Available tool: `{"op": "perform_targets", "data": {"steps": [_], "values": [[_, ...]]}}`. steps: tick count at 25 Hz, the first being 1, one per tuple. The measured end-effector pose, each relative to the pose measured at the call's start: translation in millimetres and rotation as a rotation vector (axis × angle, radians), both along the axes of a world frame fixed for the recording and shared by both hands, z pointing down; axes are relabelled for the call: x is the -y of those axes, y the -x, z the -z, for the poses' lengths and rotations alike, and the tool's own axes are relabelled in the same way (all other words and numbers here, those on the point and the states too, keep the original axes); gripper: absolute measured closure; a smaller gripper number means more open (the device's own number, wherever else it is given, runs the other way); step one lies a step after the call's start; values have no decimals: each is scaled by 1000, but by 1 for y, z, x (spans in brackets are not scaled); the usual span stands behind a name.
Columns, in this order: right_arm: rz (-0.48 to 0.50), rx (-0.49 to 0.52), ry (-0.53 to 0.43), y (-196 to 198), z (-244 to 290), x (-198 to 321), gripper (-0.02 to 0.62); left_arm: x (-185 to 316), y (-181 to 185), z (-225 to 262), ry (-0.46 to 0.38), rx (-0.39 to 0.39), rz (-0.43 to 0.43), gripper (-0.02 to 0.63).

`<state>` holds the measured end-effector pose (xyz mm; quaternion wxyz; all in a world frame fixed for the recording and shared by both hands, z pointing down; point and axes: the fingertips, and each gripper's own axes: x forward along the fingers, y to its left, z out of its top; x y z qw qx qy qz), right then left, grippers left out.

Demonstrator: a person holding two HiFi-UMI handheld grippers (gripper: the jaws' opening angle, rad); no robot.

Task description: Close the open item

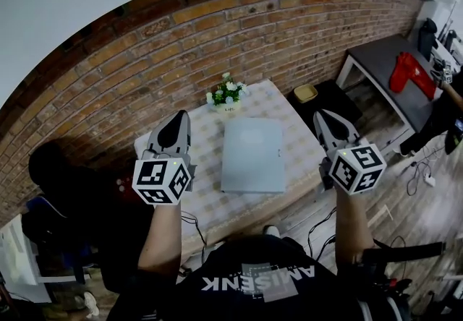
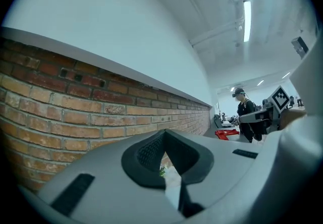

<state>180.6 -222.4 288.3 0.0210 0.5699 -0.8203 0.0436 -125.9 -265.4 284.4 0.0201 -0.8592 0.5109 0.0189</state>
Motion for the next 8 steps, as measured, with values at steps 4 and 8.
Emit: {"op": "perform_targets", "data": {"steps": [4,8], "values": [[-4,-2,3,-2,1,0,555,-2,-9,-4,7,36,-3,592],[6,-5,8,-1,0,1,555,-7,-12,-10,22,44,-6,593]]}}
